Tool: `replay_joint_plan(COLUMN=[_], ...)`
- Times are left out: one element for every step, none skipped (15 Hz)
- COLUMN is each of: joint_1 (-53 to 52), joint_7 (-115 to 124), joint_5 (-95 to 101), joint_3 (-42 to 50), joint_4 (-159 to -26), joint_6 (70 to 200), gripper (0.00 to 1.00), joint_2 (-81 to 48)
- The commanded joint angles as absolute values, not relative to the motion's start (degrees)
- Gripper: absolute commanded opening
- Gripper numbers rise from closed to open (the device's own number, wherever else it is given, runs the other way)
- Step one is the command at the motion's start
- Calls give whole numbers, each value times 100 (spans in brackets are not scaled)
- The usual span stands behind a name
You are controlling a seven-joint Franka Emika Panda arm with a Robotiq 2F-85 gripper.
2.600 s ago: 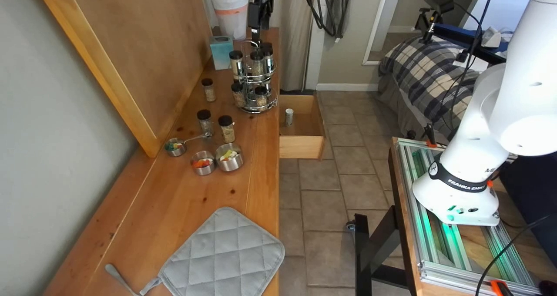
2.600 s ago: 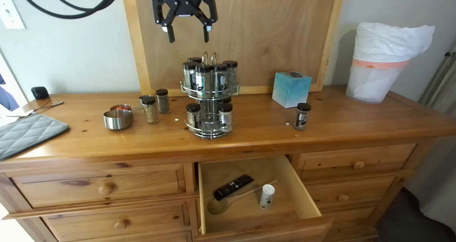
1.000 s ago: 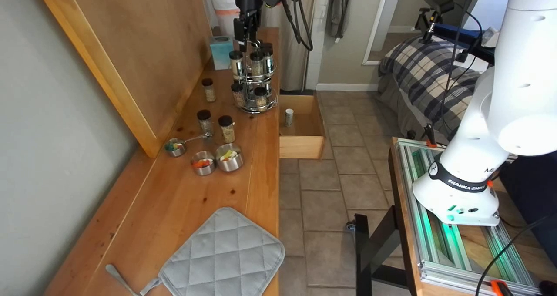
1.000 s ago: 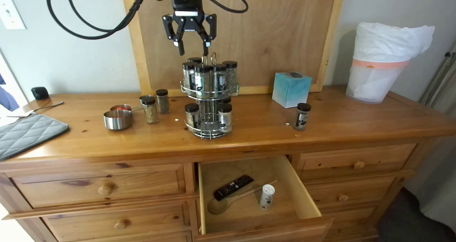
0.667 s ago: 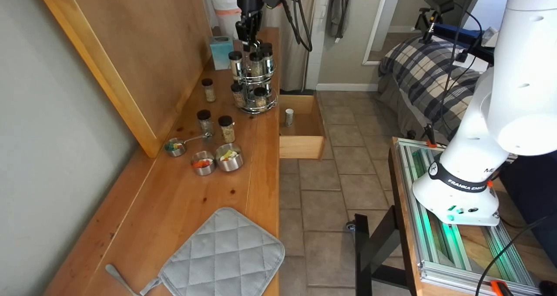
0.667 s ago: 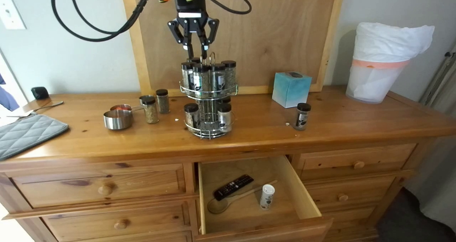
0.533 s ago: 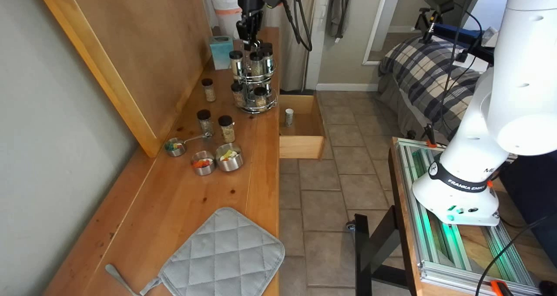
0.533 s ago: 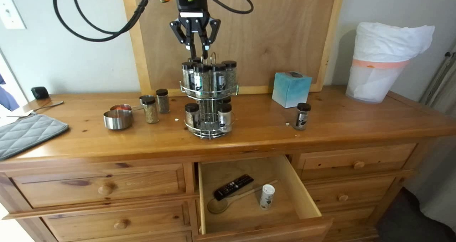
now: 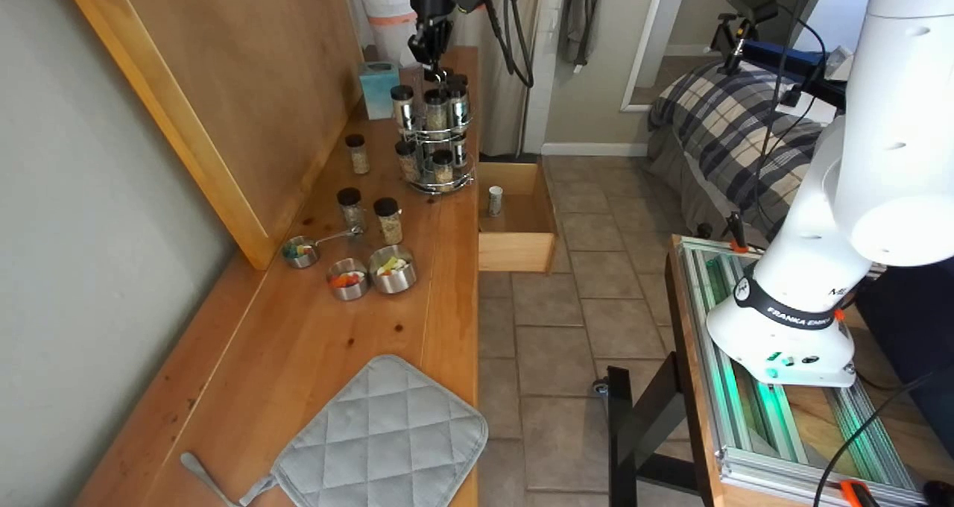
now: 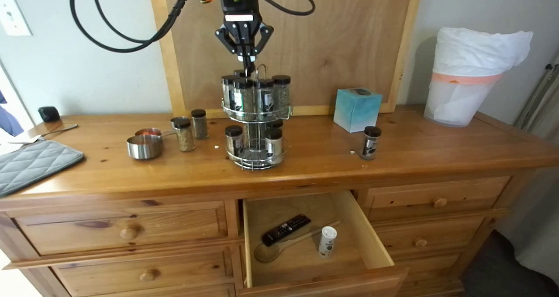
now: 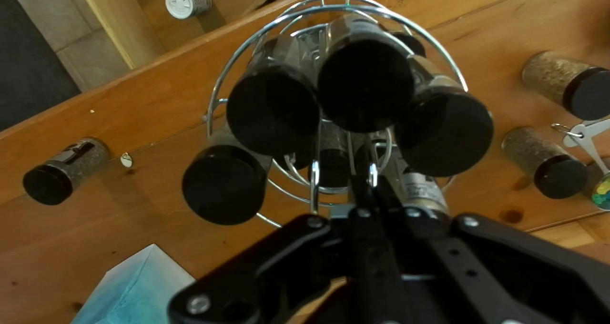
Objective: Move the silver stand backwards.
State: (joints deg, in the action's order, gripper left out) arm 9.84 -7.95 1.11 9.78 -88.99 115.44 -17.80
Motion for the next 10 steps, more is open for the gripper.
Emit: replay_joint_plan(joint_1=[1014,1023,1025,1032,1034,1035,1039,1034,1034,1036], joint_7=[-587,-581,-552,-528,-505,-453,-423,-393,-359,-321], joint_5=[264,253,253,242,233,232,187,182,156,108], joint_3=[957,957,962,965,965,971,961,956,949,936], joint_4=[-8880,-8875,-8887,-8887,-8874,-8865,-8829,-8799,-8780,-8743], joint_6=[11602,11582,11609,11617,11623,11667,11682,11707,11736,11745], gripper=[6,6,6,6,5,5,5,5,5,5], joint_2=[-1771,-1762,-1754,-1737,-1729,-1716,-1704,-1697,-1690,-1688])
